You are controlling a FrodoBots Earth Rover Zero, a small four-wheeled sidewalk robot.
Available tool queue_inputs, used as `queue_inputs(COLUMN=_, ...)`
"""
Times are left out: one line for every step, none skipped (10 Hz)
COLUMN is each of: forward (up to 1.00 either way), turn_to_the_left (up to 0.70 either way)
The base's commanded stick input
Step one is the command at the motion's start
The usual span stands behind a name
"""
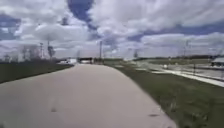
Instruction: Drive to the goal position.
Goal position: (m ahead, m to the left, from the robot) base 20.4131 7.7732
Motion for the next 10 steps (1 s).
queue_inputs(forward=1.00, turn_to_the_left=0.12)
queue_inputs(forward=1.00, turn_to_the_left=0.00)
queue_inputs(forward=1.00, turn_to_the_left=0.00)
queue_inputs(forward=1.00, turn_to_the_left=0.00)
queue_inputs(forward=1.00, turn_to_the_left=0.00)
queue_inputs(forward=1.00, turn_to_the_left=0.00)
queue_inputs(forward=1.00, turn_to_the_left=0.00)
queue_inputs(forward=1.00, turn_to_the_left=0.00)
queue_inputs(forward=1.00, turn_to_the_left=0.00)
queue_inputs(forward=1.00, turn_to_the_left=0.00)
